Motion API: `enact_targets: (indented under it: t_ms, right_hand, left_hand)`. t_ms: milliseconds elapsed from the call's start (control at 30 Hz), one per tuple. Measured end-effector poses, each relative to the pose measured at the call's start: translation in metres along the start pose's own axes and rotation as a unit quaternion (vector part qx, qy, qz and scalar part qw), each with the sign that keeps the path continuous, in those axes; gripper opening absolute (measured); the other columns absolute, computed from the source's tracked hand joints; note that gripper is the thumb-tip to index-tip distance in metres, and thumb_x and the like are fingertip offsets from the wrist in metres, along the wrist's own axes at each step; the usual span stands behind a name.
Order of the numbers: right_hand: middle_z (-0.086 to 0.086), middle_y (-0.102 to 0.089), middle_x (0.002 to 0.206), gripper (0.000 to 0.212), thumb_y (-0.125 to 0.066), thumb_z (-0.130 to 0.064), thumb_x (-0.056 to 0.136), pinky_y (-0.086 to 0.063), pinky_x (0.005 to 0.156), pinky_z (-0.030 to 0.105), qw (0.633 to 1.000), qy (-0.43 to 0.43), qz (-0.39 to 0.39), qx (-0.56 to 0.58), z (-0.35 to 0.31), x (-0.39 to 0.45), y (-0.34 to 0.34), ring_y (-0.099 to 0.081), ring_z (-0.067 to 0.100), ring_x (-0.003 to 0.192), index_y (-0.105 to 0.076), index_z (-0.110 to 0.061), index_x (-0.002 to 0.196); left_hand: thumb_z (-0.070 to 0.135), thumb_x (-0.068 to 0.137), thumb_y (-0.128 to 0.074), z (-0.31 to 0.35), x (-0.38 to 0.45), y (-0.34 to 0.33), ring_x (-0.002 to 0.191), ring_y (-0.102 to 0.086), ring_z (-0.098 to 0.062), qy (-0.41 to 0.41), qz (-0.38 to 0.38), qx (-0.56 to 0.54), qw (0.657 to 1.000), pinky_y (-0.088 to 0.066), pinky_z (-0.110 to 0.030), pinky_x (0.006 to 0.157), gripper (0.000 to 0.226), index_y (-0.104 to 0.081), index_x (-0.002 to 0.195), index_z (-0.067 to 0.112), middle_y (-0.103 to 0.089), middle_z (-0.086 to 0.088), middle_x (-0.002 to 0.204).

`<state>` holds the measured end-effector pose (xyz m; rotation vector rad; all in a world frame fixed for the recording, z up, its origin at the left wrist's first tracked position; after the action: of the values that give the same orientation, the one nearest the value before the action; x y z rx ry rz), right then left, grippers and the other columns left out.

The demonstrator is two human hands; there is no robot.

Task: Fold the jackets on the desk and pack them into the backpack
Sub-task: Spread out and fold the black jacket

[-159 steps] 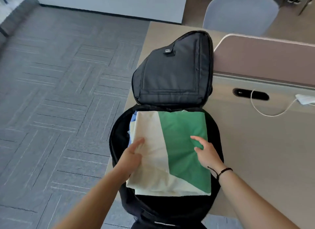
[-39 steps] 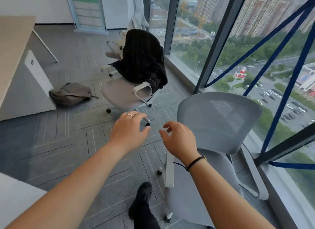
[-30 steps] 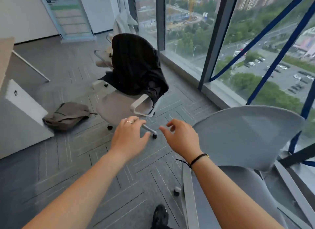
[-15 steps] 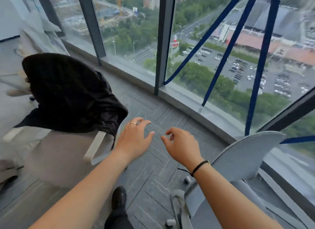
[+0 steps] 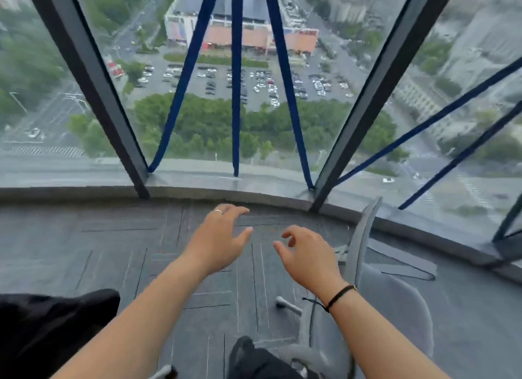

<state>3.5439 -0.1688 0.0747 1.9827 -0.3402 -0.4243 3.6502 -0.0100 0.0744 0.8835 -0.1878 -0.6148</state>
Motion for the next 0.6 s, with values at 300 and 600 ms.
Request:
enact_targets:
  t_ms: [300,600]
  right_hand:
    - [-0.009,-0.065,0.106,0.031,-0.055,-0.048,0.096,-0.051,0.081,0.034,0.973,-0.153,0.155,0.08,0.101,0.077,0.05,-0.061,0.013,0.1,-0.064,-0.027,0.116]
    - [-0.006,-0.057,0.116,0.033,-0.062,-0.045,0.093,-0.048,0.081,0.033,0.896,-0.351,0.257,0.086,0.179,0.051,0.078,-0.06,0.018,0.101,-0.064,-0.026,0.121]
  left_hand:
    - [0.047,0.096,-0.058,0.067,0.176,-0.062,0.132,-0.045,-0.013,-0.156,-0.137,0.096,0.974,-0.038,-0.032,0.111,0.048,-0.049,0.141,0.033,-0.043,0.008,0.146]
    - [0.05,0.092,-0.061,0.232,0.233,-0.17,0.137,-0.039,-0.015,-0.434,-0.272,0.119,0.85,-0.038,-0.035,0.113,0.056,-0.048,0.144,0.033,-0.04,0.006,0.149]
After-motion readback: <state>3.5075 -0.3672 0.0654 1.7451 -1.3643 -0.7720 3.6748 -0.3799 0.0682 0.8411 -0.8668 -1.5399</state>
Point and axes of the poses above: each hand's wrist, its own x-axis towards the middle knuckle, its own y-axis out of the back of the hand, z = x × y, the point moved 9 cm from there along x, towards the middle knuckle
